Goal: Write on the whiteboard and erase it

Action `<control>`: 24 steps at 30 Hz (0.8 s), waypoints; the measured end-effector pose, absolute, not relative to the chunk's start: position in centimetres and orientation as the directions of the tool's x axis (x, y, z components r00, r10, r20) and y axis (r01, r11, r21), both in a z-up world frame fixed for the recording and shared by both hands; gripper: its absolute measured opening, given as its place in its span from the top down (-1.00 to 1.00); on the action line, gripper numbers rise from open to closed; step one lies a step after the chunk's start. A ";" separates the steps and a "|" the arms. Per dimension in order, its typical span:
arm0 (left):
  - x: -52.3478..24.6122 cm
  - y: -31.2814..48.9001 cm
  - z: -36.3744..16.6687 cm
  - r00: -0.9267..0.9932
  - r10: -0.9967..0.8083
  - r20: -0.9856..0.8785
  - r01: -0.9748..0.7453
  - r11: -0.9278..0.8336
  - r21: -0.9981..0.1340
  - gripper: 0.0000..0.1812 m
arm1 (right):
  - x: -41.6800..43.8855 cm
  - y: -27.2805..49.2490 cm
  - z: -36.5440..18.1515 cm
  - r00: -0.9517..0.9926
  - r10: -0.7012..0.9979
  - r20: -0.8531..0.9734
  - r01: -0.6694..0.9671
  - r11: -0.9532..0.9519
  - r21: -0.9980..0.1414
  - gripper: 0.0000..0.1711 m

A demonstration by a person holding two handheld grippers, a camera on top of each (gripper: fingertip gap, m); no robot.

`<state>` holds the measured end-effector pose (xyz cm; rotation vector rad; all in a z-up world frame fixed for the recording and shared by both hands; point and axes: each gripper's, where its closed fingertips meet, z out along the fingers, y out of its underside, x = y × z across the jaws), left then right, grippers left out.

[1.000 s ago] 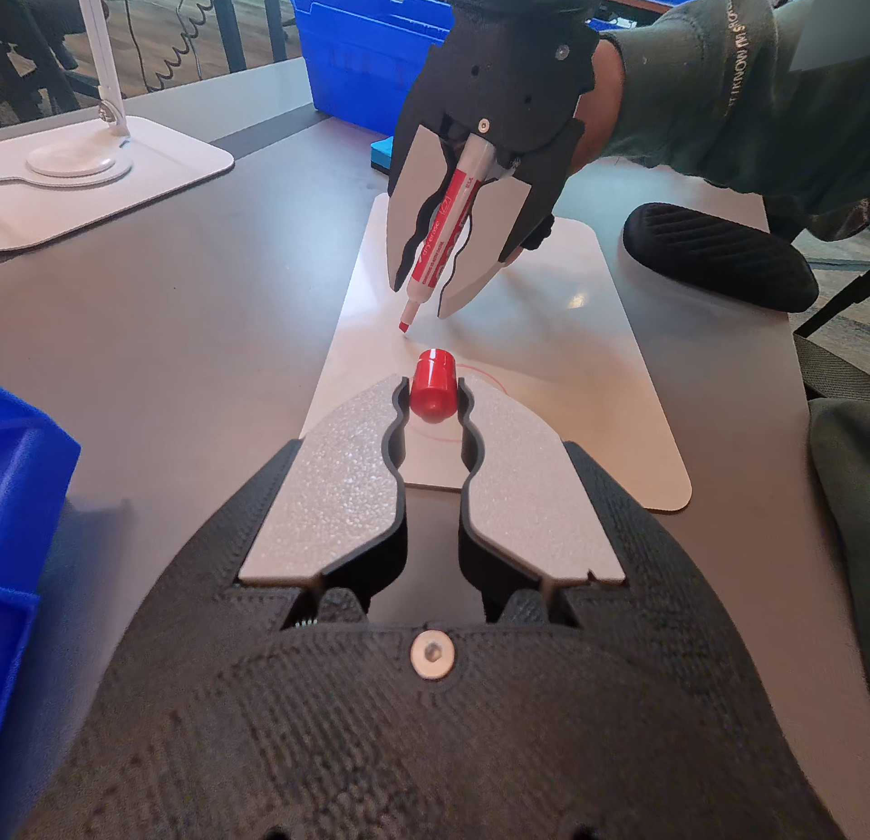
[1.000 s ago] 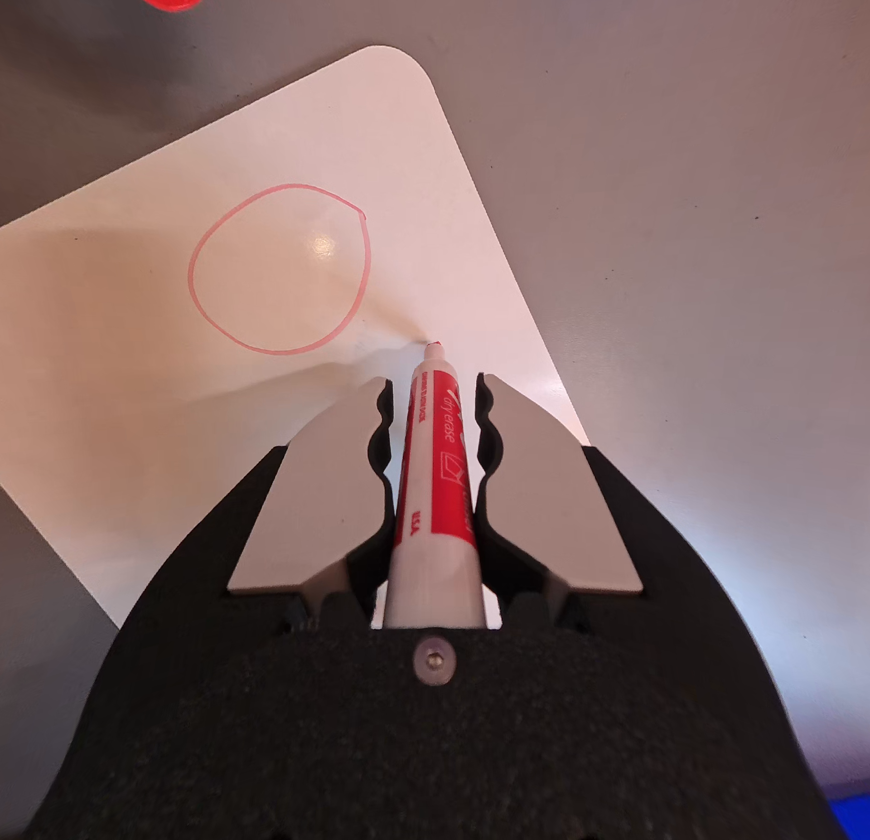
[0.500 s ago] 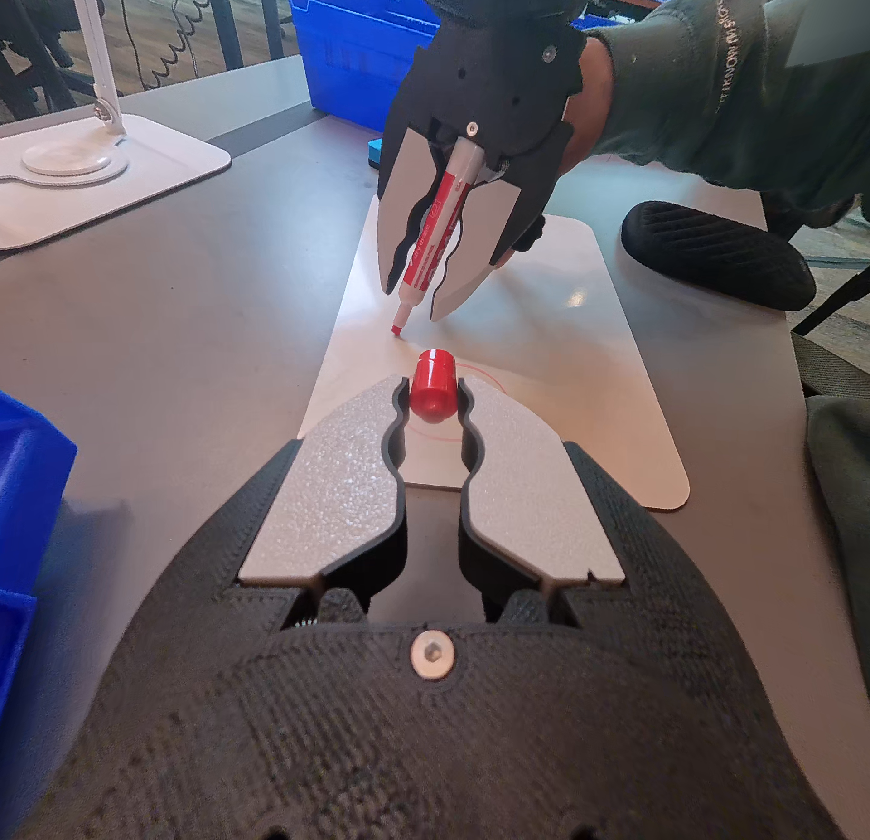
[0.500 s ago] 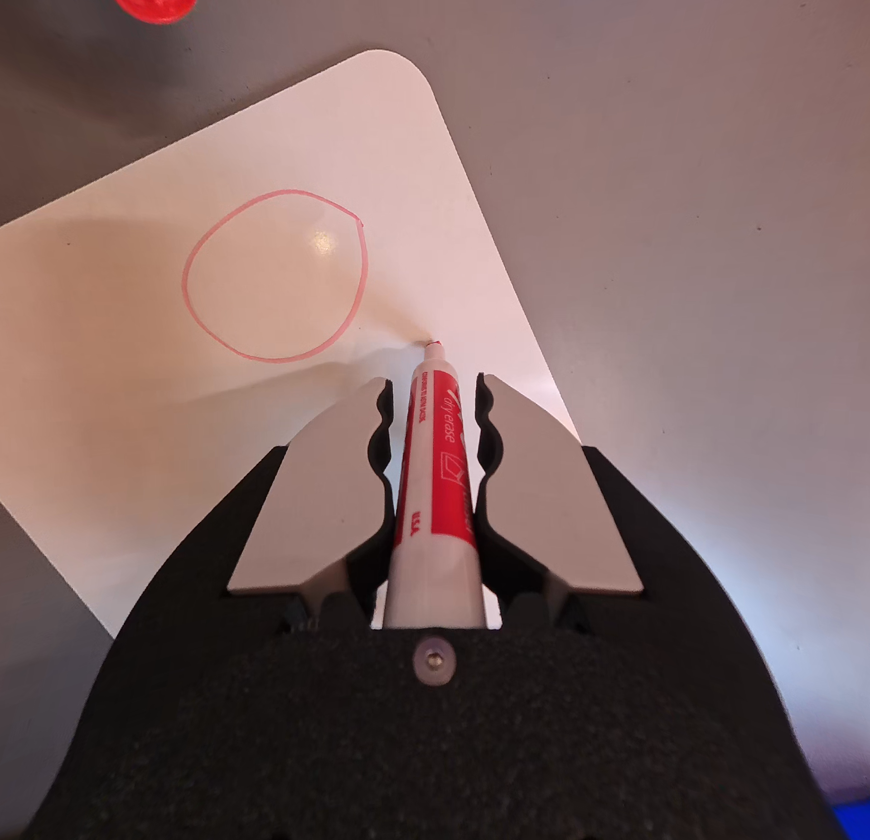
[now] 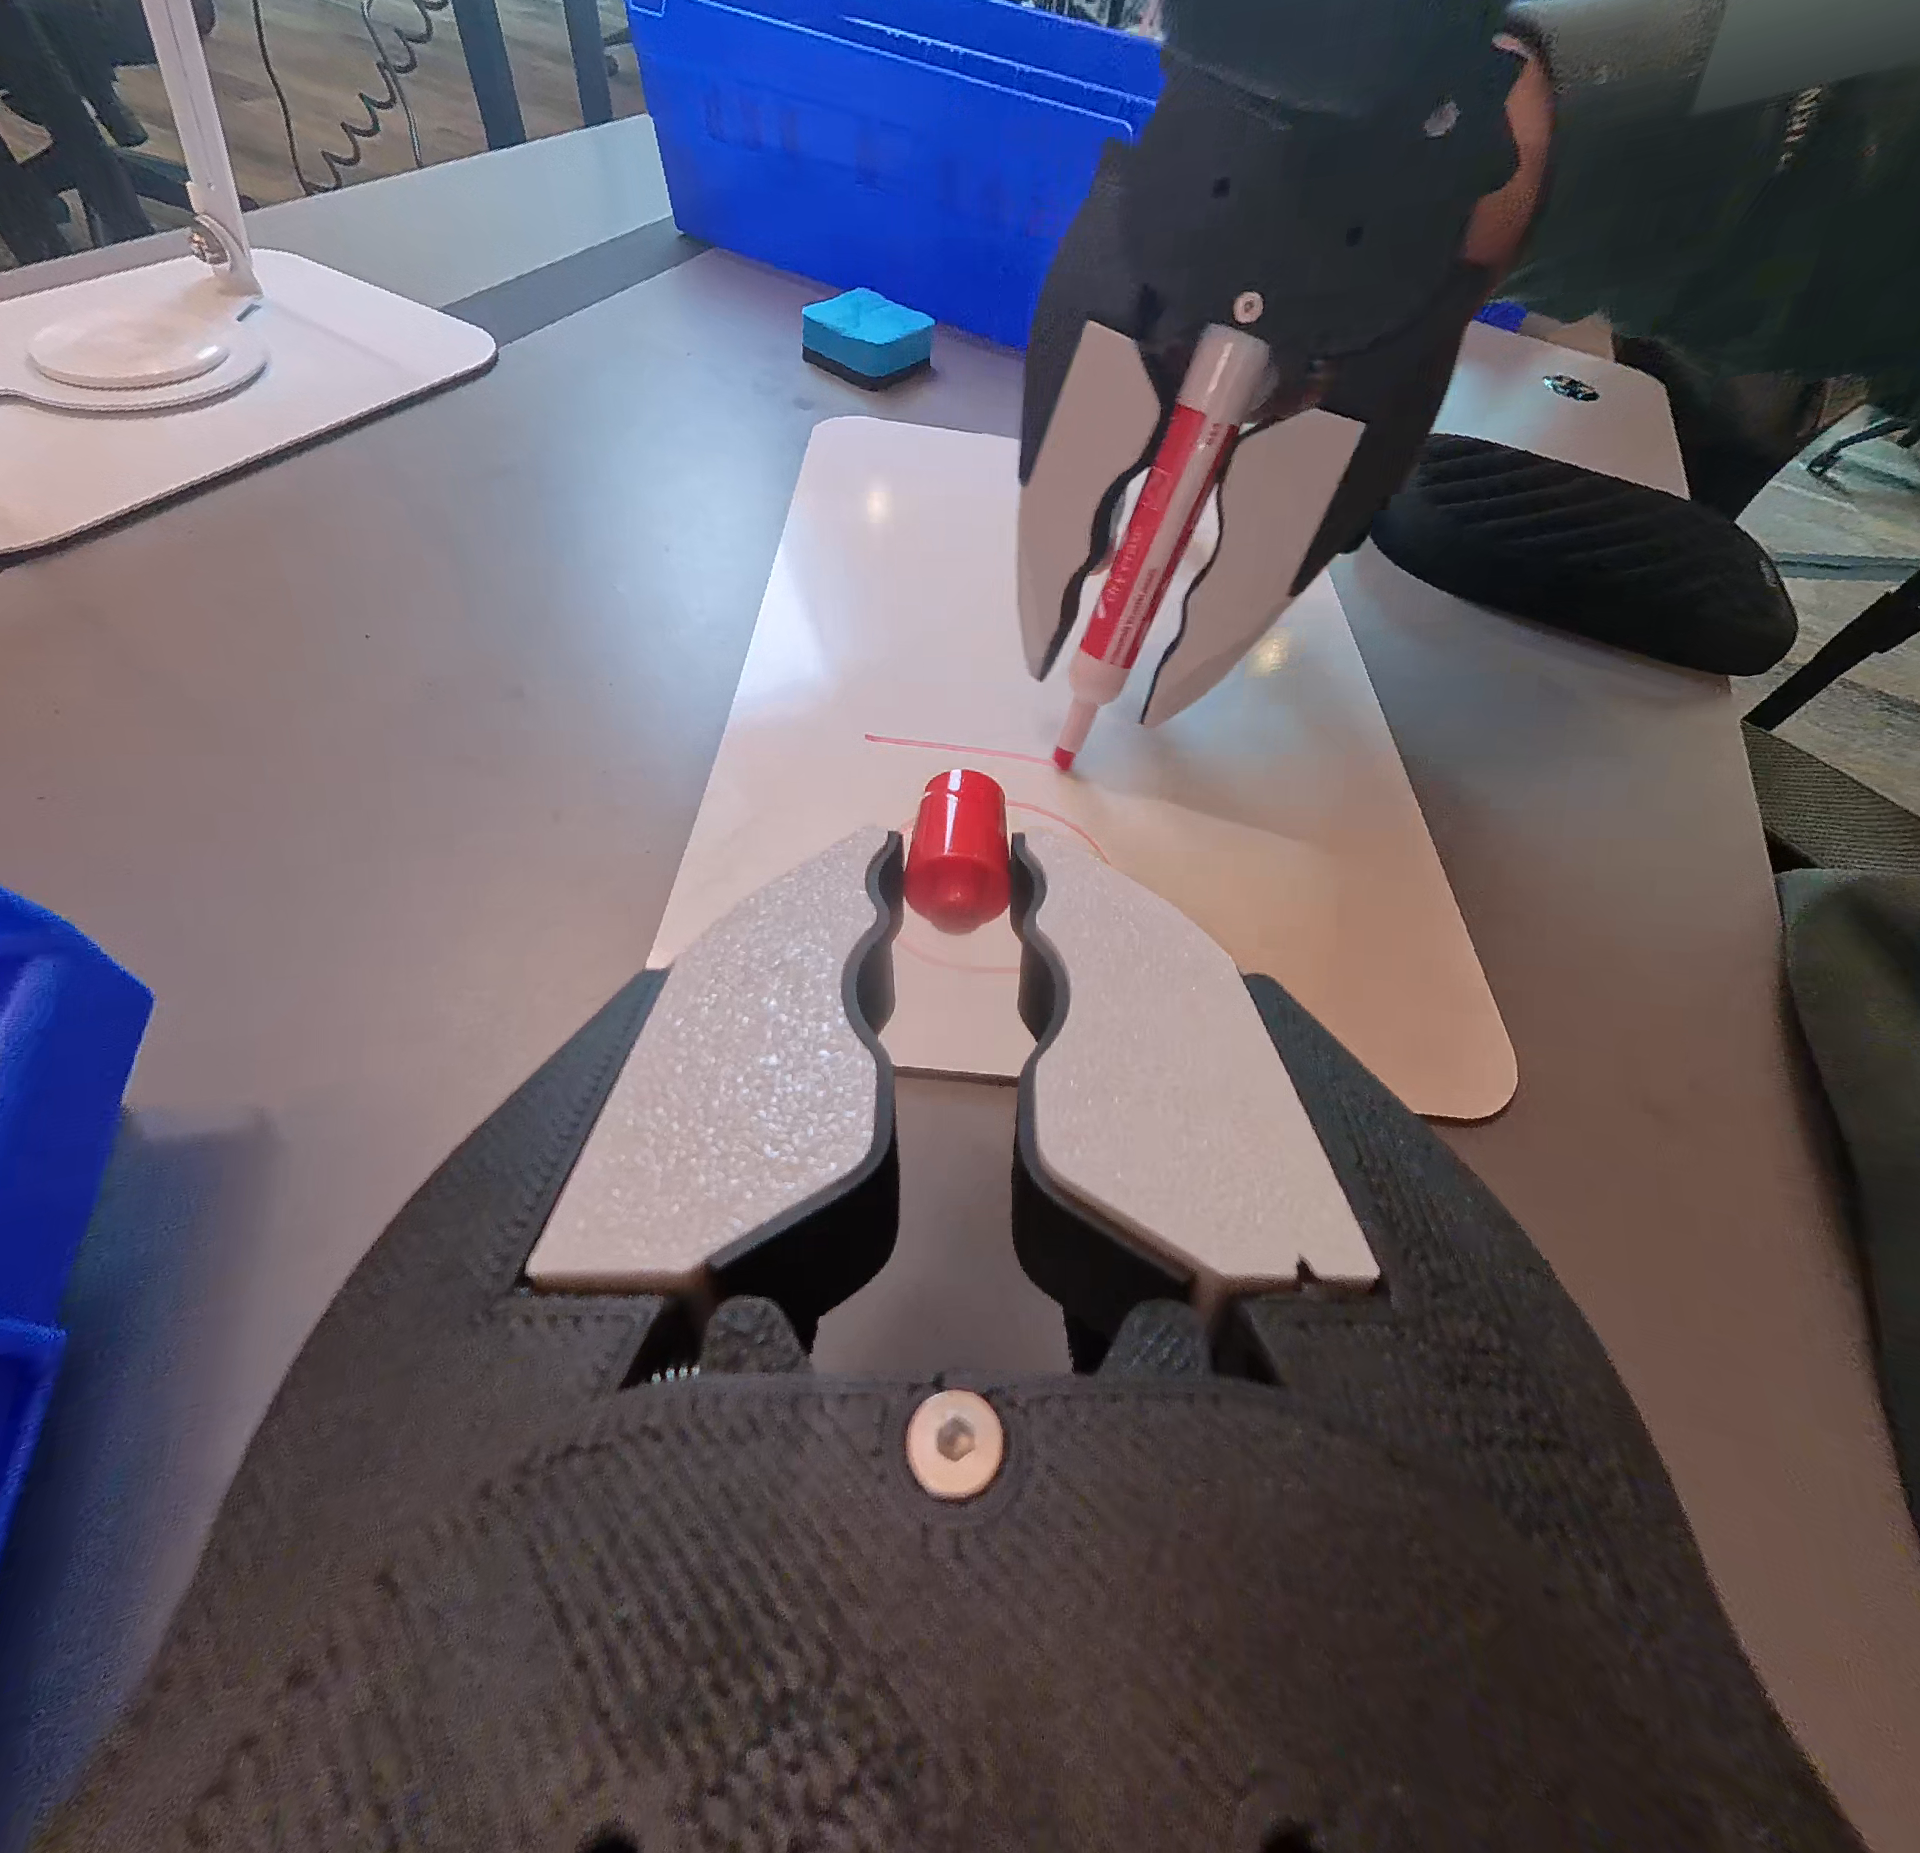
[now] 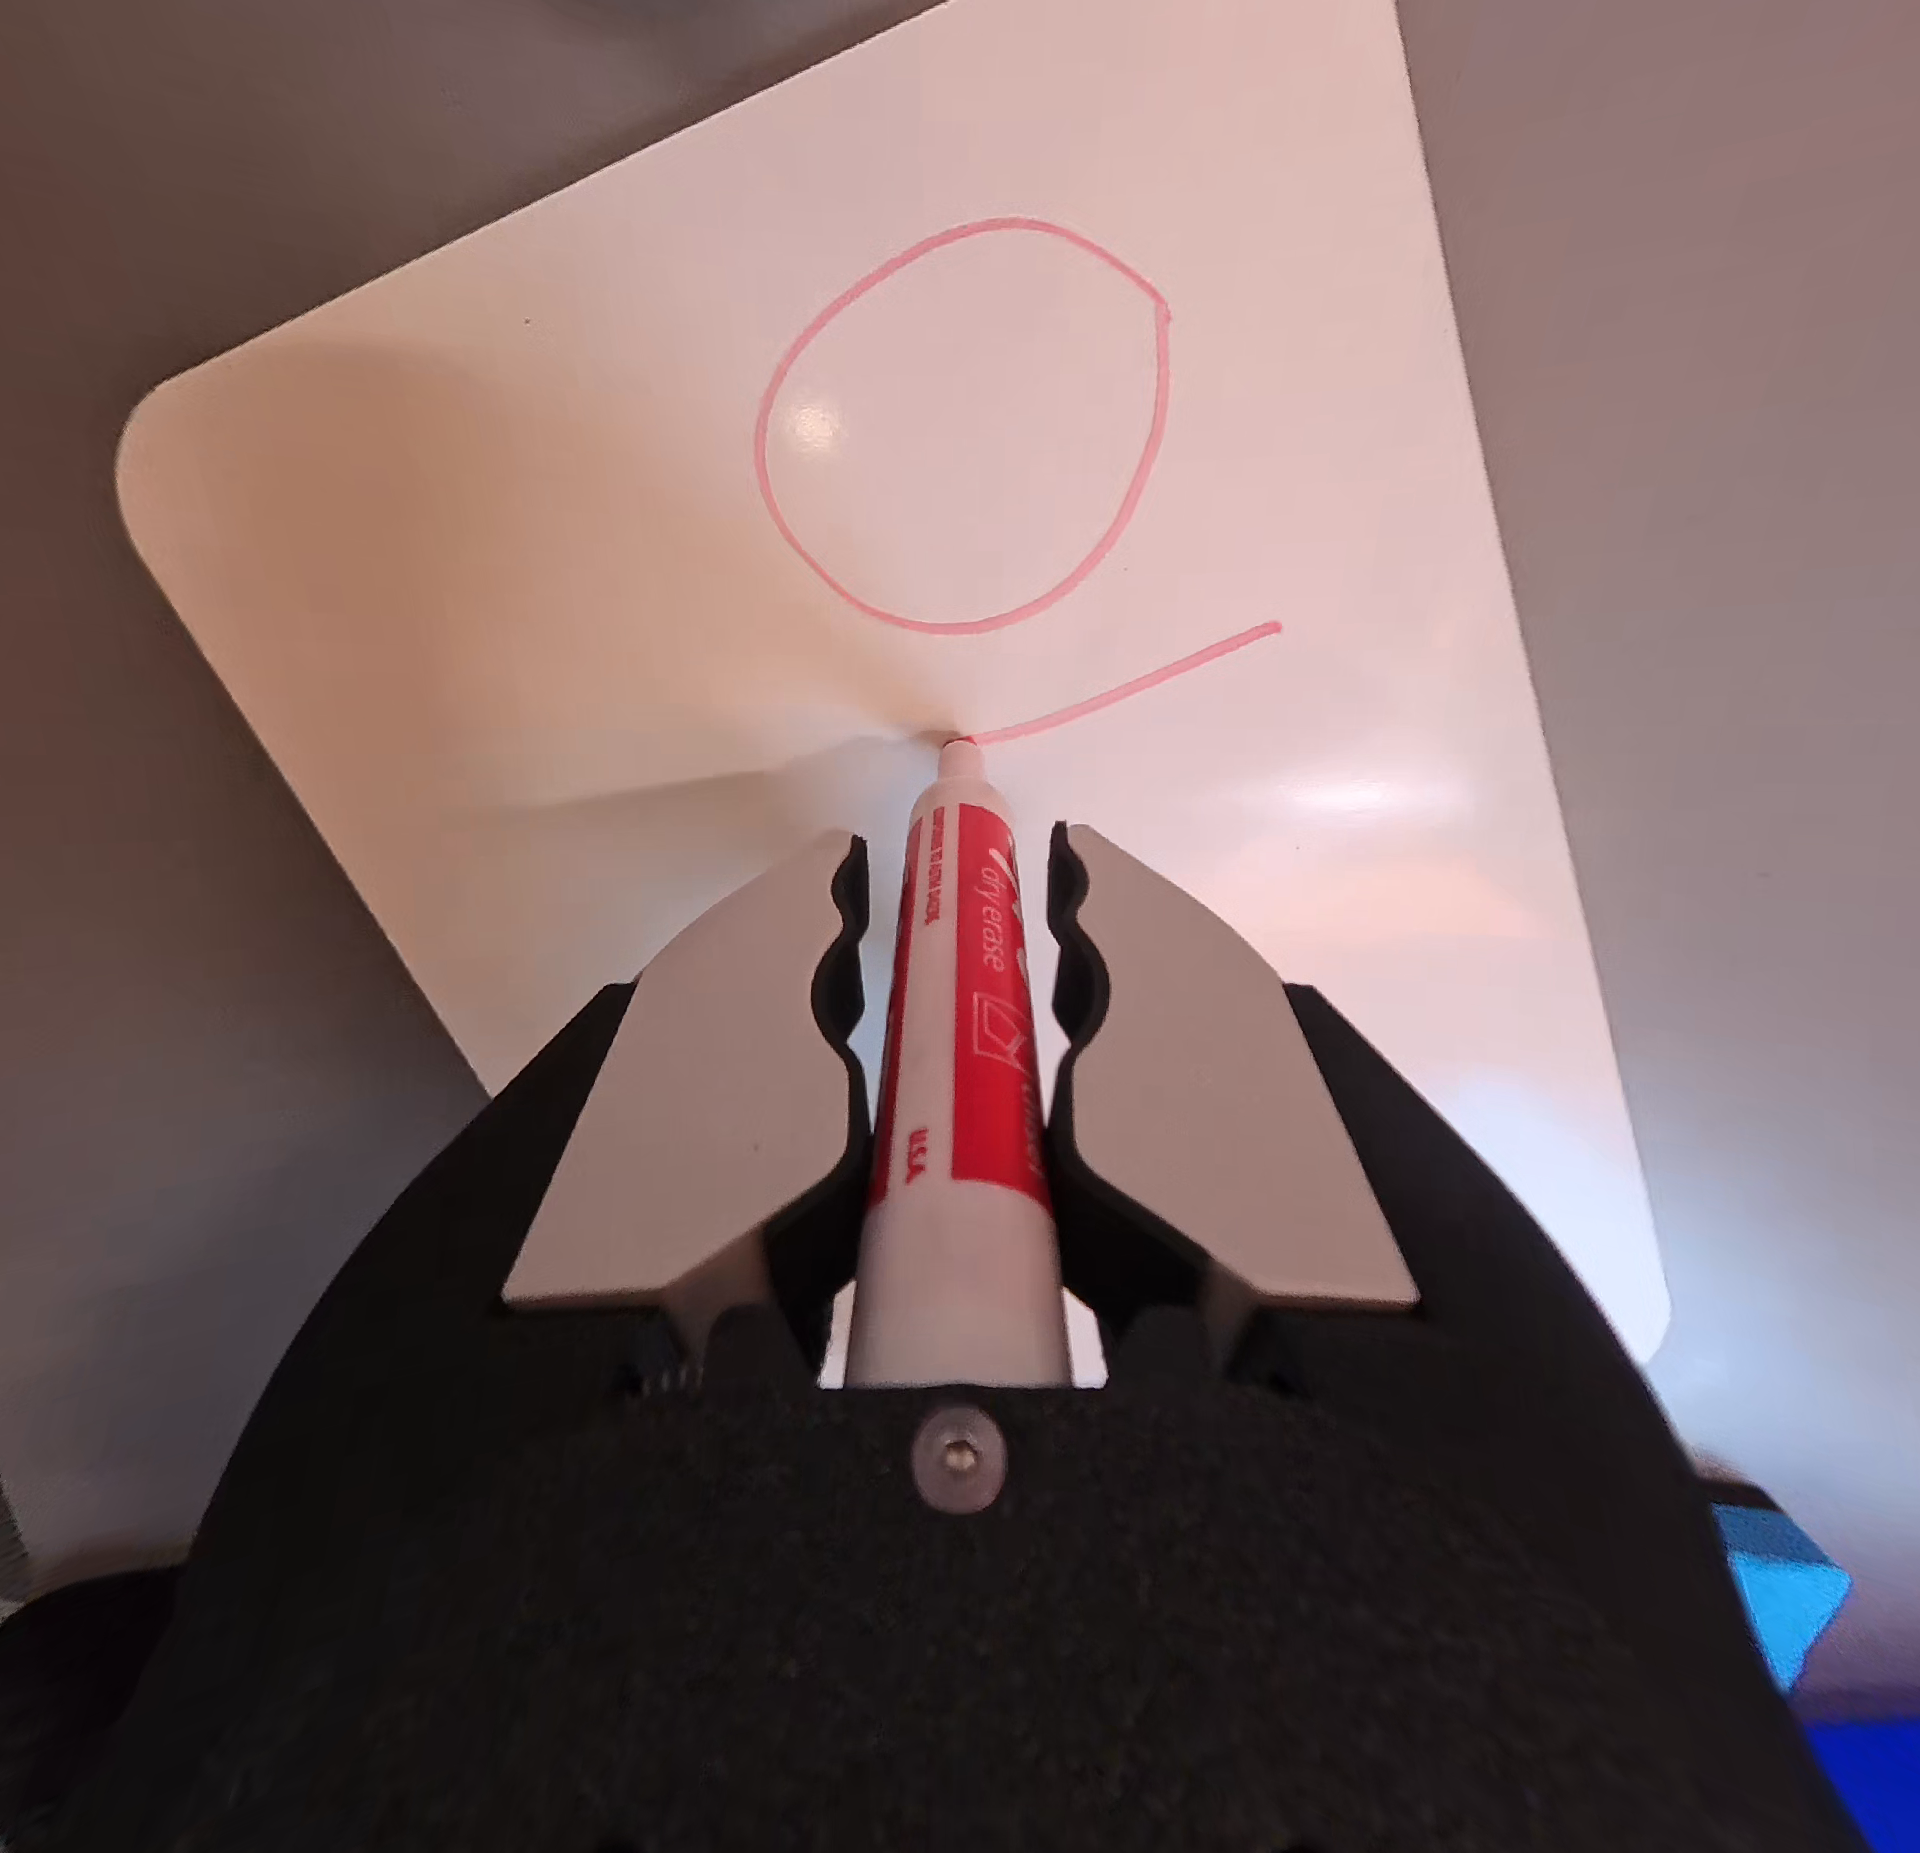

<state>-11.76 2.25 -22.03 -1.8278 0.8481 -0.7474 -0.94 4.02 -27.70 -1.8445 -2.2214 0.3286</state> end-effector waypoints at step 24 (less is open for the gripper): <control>-11.9 2.3 -22.0 0.571 -0.810 0.134 -0.223 -0.310 -0.924 0.79 | -4.3 9.3 -27.8 -0.113 0.987 0.117 0.908 0.151 -0.391 0.61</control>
